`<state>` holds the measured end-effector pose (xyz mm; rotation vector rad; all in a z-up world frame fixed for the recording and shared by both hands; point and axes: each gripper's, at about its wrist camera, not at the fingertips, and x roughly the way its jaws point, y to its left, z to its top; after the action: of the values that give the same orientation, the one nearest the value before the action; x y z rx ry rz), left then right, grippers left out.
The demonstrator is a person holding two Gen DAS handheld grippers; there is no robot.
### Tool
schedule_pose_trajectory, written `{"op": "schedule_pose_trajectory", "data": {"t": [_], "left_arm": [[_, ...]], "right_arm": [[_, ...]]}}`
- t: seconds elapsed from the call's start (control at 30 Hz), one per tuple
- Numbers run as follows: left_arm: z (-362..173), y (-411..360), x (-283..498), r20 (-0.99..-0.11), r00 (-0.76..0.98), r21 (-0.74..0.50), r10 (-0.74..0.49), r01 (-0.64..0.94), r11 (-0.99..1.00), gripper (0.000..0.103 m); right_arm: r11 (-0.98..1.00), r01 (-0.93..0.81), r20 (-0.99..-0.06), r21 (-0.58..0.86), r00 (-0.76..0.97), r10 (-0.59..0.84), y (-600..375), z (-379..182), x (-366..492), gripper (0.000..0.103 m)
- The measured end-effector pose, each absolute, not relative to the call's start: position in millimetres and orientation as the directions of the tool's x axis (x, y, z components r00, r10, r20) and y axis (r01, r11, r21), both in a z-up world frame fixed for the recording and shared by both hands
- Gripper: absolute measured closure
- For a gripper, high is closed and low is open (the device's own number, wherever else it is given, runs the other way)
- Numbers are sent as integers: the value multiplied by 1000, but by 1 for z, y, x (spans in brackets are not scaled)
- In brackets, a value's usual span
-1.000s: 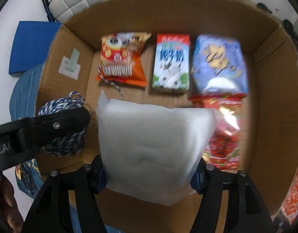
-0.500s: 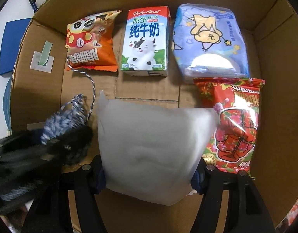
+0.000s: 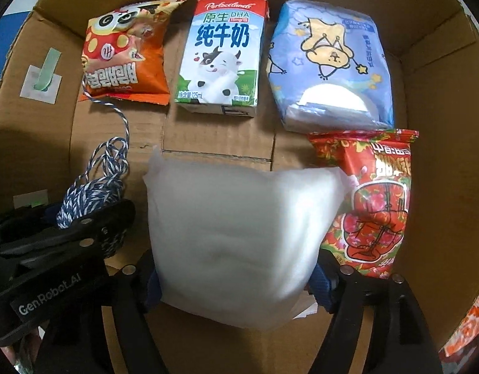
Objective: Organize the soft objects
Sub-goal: 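Open both tools to release the yarn ball and cotton pack, lift out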
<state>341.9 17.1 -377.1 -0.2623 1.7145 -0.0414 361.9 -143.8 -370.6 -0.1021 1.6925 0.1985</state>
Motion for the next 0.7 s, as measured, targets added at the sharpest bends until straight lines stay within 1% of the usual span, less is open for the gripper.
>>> {"op": "schedule_pose_trajectory", "data": {"t": [0.1, 0.3, 0.5, 0.57, 0.63, 0.7], "left_arm": [[-380, 23, 340, -971, -138, -174, -195, -148, 974, 51], [-372, 13, 345, -976, -137, -151, -169, -131, 980, 51], [-355, -1, 347, -985, -109, -124, -134, -98, 987, 51], [-348, -3, 348, -987, -97, -116, -125, -92, 989, 51], [-340, -4, 348, -990, -81, -111, -119, -88, 990, 48], [-331, -4, 349, -991, -61, -110, -115, -85, 990, 46]], "right_arm": [[981, -188, -991, 57, -130, 33, -140, -383, 361, 26], [980, -194, -993, 41, -115, 18, -135, -383, 359, 23], [979, -200, -996, 25, -88, 7, -128, -361, 352, 21], [978, -205, -997, 23, -74, 8, -127, -354, 351, 19], [977, -211, -998, 17, -64, 4, -127, -345, 349, 16], [977, -214, -998, 17, -61, 4, -126, -338, 348, 16]]}}
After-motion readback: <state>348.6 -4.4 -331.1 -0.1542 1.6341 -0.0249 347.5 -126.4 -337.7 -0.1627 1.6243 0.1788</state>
